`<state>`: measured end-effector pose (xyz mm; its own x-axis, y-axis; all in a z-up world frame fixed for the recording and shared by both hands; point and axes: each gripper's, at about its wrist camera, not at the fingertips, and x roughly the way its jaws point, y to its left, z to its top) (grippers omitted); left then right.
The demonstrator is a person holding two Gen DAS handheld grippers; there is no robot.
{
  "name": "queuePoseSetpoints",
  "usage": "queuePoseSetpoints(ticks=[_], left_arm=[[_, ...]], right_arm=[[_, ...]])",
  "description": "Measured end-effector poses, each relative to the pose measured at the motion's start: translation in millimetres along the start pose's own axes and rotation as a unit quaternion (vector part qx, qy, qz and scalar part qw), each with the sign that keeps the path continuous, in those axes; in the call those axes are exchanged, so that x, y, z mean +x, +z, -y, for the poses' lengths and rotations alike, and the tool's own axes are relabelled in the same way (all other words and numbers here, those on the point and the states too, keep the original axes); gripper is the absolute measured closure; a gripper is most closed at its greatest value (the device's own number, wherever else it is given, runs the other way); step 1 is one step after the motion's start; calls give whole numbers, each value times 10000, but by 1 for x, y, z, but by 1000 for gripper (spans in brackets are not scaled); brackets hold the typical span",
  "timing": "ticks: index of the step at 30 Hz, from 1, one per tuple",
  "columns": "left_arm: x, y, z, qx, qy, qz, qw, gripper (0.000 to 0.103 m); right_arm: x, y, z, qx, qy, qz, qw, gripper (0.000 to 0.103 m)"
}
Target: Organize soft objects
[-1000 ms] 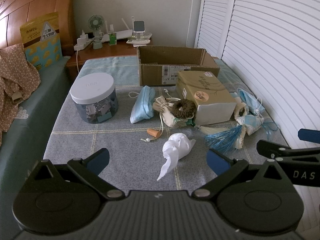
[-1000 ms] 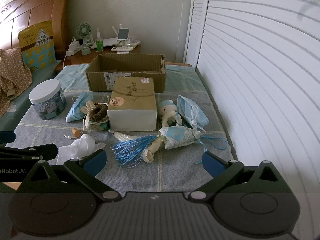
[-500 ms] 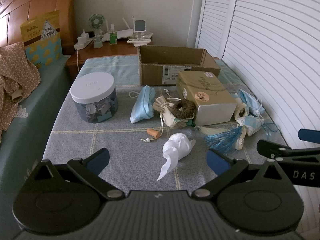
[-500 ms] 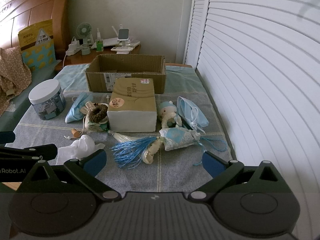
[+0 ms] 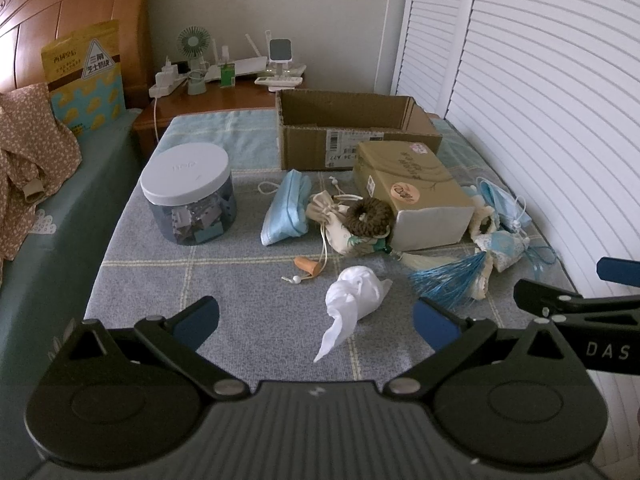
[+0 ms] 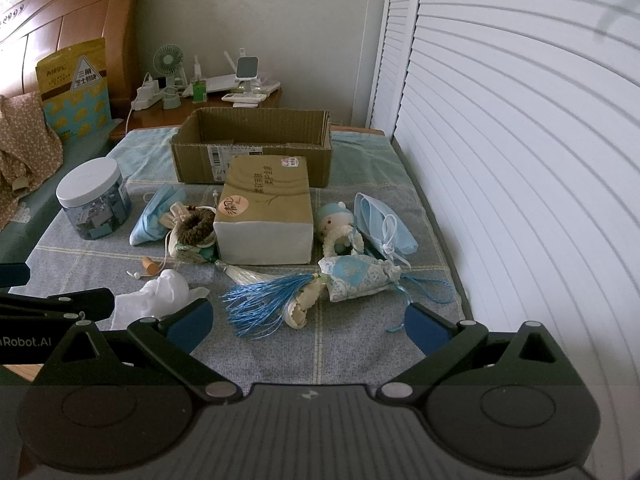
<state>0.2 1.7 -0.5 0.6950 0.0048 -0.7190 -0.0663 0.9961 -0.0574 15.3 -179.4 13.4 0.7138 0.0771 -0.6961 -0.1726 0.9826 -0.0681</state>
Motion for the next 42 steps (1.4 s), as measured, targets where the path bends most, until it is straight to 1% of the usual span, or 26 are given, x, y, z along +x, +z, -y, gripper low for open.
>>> queuePoseSetpoints(ticks=[16,20,24,30,33,38,42], left_arm=[[2,0,0,8,-15,-10,10000,1],[4,1,0,92,-40,40,9999,1],[7,3,-2,104,-183,96,9997,1],[10,3,-3,238,-271,200,9991,1],[13,1,-5,291,-375,249,9986,1],[23,-2,-4,512,-516,225,9971,1],[33,-6,-1,692,-650,200,9953,1]], right_arm=[[2,0,0,-22,-9,-1,10000,0],[1,0,0,-32,-4,23,10000,0],[3,1,3,-38,58,66,10000,0],[6,0,0,-168,61,128,9998,0],[7,0,0,-233,76,175,9995,0],[13,-3,1,-325,149,258,9990,0],[21,-7,4,-395,187,240,9988,0]])
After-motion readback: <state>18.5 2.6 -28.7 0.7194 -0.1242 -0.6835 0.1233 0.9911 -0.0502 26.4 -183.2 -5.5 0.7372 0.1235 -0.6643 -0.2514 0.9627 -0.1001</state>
